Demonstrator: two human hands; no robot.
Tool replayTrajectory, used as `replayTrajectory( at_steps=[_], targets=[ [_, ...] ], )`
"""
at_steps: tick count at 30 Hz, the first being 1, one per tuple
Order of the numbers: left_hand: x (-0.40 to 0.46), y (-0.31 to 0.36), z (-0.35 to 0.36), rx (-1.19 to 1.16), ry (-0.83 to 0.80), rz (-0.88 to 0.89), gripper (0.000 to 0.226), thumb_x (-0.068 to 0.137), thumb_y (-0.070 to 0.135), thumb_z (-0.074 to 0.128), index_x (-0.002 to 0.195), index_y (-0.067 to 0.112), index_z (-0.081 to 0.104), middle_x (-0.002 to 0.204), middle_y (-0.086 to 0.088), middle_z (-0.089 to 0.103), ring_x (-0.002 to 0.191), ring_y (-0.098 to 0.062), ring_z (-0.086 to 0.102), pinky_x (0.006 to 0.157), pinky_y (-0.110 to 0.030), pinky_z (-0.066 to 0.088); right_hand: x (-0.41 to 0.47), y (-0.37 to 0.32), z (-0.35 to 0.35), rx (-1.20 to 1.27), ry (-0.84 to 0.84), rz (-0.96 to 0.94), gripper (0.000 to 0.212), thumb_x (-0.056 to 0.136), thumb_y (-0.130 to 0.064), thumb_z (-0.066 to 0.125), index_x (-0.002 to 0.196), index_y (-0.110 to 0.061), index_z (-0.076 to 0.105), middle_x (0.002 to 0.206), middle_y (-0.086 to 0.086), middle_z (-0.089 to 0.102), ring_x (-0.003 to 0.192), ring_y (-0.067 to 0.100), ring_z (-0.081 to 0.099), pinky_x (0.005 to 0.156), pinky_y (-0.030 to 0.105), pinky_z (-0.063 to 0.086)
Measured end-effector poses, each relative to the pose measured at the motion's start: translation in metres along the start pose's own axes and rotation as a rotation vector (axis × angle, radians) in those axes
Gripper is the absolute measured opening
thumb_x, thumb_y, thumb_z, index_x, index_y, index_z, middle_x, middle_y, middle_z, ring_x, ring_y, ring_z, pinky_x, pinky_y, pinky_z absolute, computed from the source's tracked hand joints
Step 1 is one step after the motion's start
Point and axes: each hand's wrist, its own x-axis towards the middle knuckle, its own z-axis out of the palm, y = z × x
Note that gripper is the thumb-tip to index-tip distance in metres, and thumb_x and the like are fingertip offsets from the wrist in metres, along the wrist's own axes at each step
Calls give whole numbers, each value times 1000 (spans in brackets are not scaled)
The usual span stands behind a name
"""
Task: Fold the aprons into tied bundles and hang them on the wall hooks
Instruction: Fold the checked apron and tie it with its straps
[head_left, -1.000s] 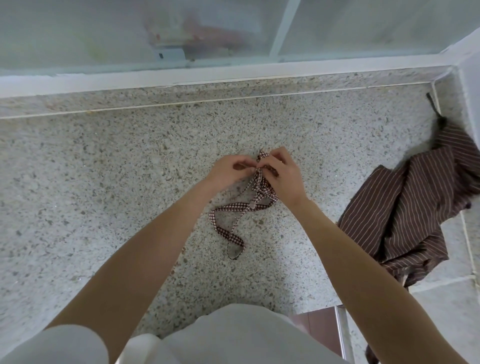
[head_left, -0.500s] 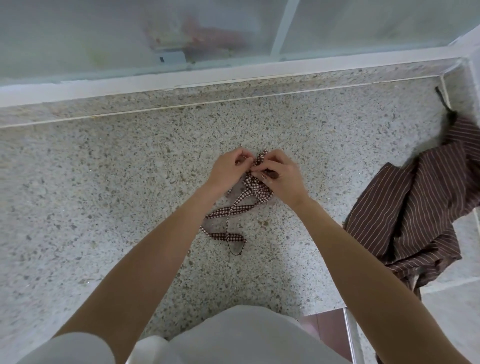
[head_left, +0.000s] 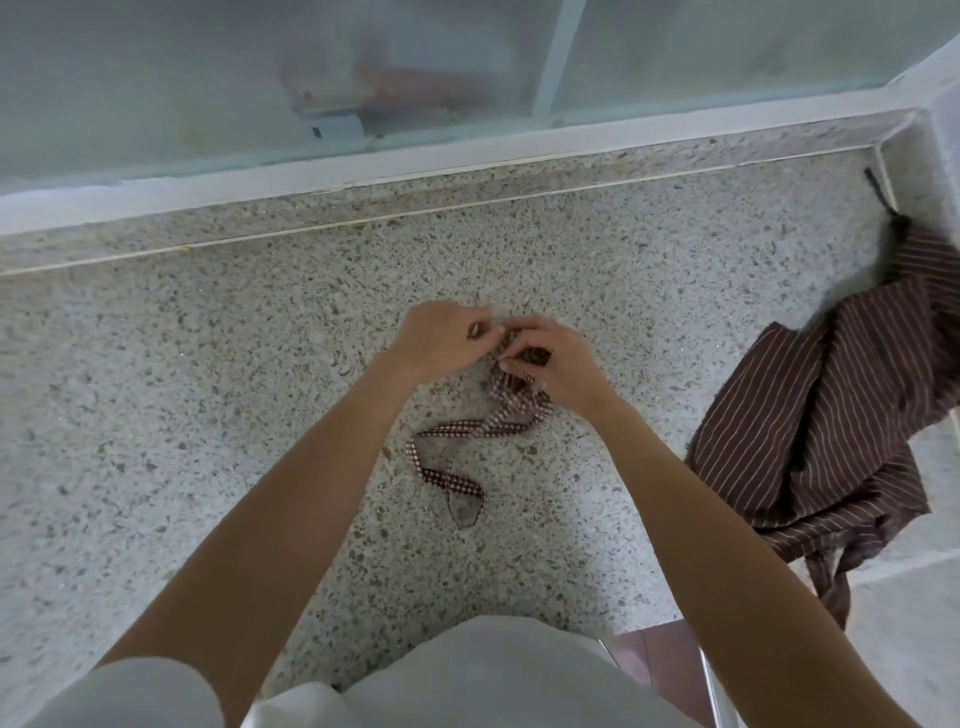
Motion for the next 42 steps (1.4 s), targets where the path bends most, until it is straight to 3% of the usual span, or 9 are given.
replayTrajectory(
  at_steps=[2, 6, 14, 19, 25, 29, 33, 38, 42],
  targets=[
    [-3, -9, -4, 11, -20, -20, 38, 92, 45, 46, 61, 26, 50, 53, 8, 48, 49, -7, 43, 50, -23, 30, -7, 0, -3, 30, -64, 11, 8, 75, -14, 77, 81, -9, 74, 105, -2, 68, 99, 7, 55, 96, 9, 31],
    [-12, -19, -3, -33, -128, -72, 43, 89, 52, 51, 65, 16, 55, 58, 4, 54, 53, -9, 46, 55, -26, 38, -17, 5, -1, 8, -50, 16, 10, 80, -23, 73, 87, -15, 74, 108, -7, 68, 106, 11, 56, 97, 25, 37],
    [-41, -29, 22, 130, 129, -306, 40, 95, 46, 44, 66, 18, 46, 65, 4, 52, 63, -15, 51, 52, -25, 32, -40, 14, 4, -9, 69, -16, 6, 76, -13, 76, 79, -10, 72, 108, -7, 68, 117, 18, 50, 103, 31, 38],
    [-39, -13, 18, -253, 86, -267, 35, 96, 38, 47, 63, 27, 41, 62, 8, 45, 54, -7, 39, 51, -23, 27, -35, 4, 6, -164, 143, -11, 19, 83, -36, 60, 86, -20, 70, 112, -7, 64, 109, 21, 51, 98, 34, 31],
    [-47, 10, 5, -695, 57, -175, 24, 94, 39, 50, 82, 22, 63, 85, -2, 69, 74, -27, 61, 68, -33, 46, -15, -24, 15, 105, 172, 384, 5, 89, -16, 60, 92, -13, 63, 83, -1, 71, 77, 8, 65, 76, 16, 46],
    [-37, 28, -9, -709, -1, -59, 17, 95, 34, 51, 85, 27, 62, 86, 10, 69, 85, -11, 65, 82, -26, 48, -11, -25, 19, 39, 107, 446, 3, 85, -19, 65, 85, -16, 64, 73, -5, 67, 63, 3, 58, 62, 18, 41],
    [-15, 41, -14, -670, -46, -63, 17, 95, 29, 51, 89, 22, 65, 90, 15, 68, 86, 2, 62, 83, -18, 45, -17, -29, 15, 34, 15, 363, 16, 88, -17, 62, 99, -10, 71, 95, 3, 71, 83, 11, 61, 82, 23, 44],
    [-13, 41, 0, -817, -91, -105, 29, 97, 46, 38, 109, 26, 56, 111, 19, 58, 106, -3, 57, 93, -24, 45, -20, -25, 12, 178, 77, 425, 17, 90, -23, 59, 88, -9, 68, 81, 4, 69, 74, 16, 59, 69, 28, 40],
    [-27, 31, 12, -945, -103, -281, 14, 96, 22, 50, 107, 16, 47, 111, 0, 55, 103, -11, 57, 90, -22, 45, -19, -26, 11, 122, 62, 435, 15, 93, -21, 55, 85, -9, 60, 73, -1, 58, 70, 15, 51, 63, 24, 36]
  ],
)
